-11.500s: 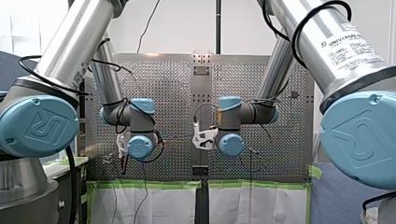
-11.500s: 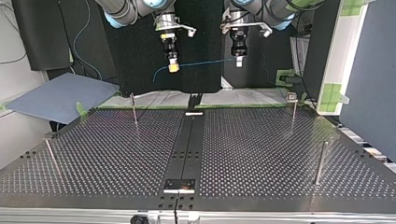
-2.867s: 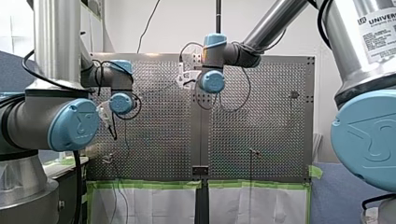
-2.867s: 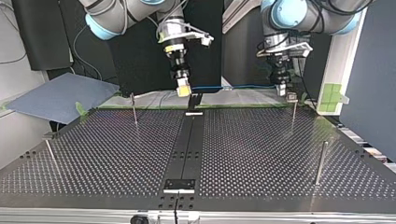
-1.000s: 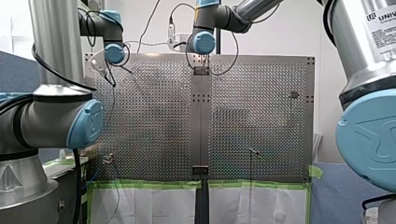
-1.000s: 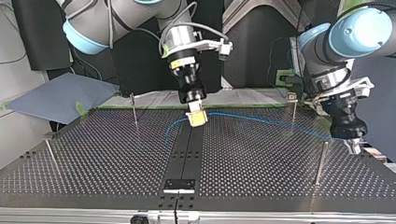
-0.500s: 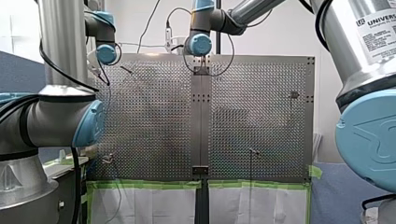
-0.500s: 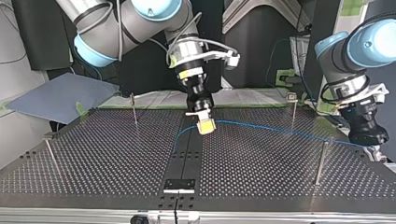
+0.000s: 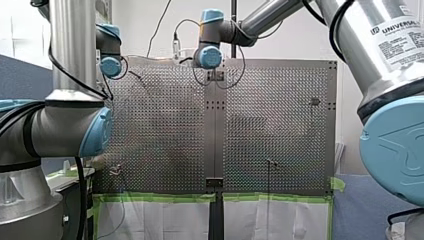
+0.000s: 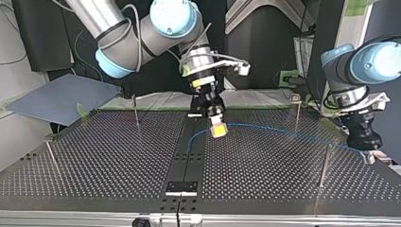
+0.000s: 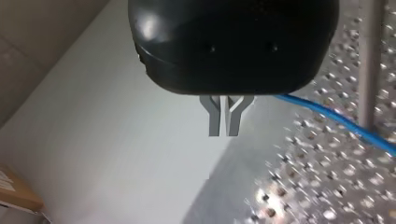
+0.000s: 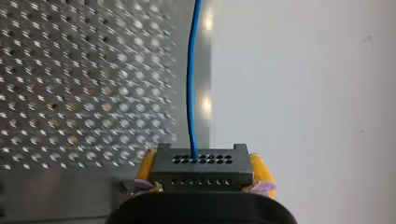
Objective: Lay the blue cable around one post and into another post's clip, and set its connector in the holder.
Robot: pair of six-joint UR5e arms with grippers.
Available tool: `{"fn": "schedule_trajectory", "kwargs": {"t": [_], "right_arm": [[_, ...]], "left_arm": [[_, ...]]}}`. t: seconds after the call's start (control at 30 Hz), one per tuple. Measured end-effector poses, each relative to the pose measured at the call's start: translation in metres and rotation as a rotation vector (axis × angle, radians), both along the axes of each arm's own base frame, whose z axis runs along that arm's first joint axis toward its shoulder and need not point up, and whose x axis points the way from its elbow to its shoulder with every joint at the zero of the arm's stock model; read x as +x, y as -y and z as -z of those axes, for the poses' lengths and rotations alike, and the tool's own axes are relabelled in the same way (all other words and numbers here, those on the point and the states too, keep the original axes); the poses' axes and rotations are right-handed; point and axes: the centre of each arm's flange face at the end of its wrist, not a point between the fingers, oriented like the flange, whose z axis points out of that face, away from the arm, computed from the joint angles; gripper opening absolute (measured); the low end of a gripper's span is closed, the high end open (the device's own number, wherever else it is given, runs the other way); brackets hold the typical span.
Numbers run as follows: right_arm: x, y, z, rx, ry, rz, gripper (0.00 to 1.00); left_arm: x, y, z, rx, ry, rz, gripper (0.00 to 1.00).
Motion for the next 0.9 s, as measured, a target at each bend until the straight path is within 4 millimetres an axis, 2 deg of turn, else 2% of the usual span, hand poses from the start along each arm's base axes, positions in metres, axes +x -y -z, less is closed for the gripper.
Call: {"fn": "schedule_trajectory", "kwargs": {"t": [0.23, 0.43, 0.67, 0.9], "right_arm": [[0.017, 0.006, 0.019, 0.031, -0.049, -0.002, 0.00], [0.023, 0.025, 0.036, 0.086, -0.067, 0.031, 0.00], [0.018, 0.047, 0.026, 0.113, -0.044, 0.062, 0.00], [0.017, 0.053, 0.025, 0.103, -0.043, 0.058, 0.00]], "left_arm": [[0.009, -0.009, -0.005, 0.001, 0.031, -0.008, 0.09], [0.019, -0.016, -0.001, 0.010, 0.022, -0.010, 0.09], [0.026, -0.022, 0.005, 0.020, 0.006, -0.010, 0.09], [0.035, -0.026, 0.013, 0.041, -0.022, -0.004, 0.09]]}}
